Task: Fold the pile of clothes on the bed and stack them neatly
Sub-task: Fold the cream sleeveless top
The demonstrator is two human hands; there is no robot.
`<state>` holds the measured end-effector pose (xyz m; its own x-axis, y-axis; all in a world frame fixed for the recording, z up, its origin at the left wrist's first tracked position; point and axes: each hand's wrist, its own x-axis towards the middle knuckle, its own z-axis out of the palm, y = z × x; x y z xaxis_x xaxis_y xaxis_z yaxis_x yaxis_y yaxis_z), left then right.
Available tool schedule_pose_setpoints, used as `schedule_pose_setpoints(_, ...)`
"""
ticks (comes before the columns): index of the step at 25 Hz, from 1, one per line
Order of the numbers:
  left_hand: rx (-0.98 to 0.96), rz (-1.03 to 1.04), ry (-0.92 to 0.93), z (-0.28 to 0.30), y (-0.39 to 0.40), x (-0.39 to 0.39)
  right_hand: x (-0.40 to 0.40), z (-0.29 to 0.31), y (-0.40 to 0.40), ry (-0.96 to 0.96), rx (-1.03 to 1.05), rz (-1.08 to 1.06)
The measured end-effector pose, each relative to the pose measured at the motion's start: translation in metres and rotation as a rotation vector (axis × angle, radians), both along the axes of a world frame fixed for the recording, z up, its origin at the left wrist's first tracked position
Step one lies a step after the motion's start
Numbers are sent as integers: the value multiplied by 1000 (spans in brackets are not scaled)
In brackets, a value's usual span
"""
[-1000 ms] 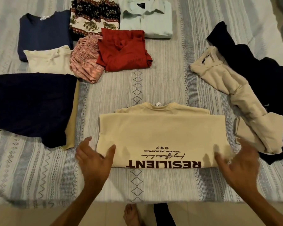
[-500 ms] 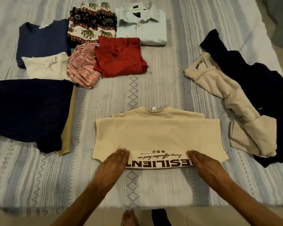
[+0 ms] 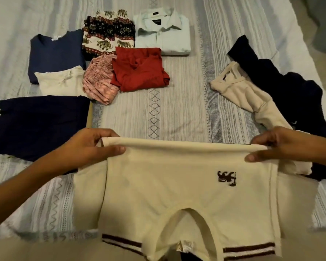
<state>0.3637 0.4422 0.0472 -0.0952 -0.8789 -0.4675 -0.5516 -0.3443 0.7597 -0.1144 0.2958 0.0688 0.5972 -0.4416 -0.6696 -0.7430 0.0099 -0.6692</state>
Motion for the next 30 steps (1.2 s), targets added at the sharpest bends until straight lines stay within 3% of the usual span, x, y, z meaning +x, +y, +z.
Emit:
schedule_pose_setpoints(2, 50, 71, -24, -41, -29, 1, 8, -42, -24, 60, 27, -56)
schedule_pose_setpoints(8, 126, 166, -244, -191, -64, 8, 0, -198, -65, 296, -155, -140)
schedule_pose_setpoints(14, 227, 379, -181, -192, -38, 10, -29, -196, -44, 319, -238, -313)
schedule_pose_setpoints(19, 462, 865, 46, -180, 16, 10, -55, -191, 0, 314, -369, -439)
schedule_pose_setpoints(23, 604, 989, 190, -179, 72, -1, -30, -207, 7, 376, -766, -337)
schedule_pose_setpoints(27, 670, 1145, 377, -178, 119, -20, 36, -207, -8, 240, -591, -149)
schedule_pose_setpoints(30, 576, 1338, 632, -178, 155, -52, 108, -202, -19, 163, -461, 16)
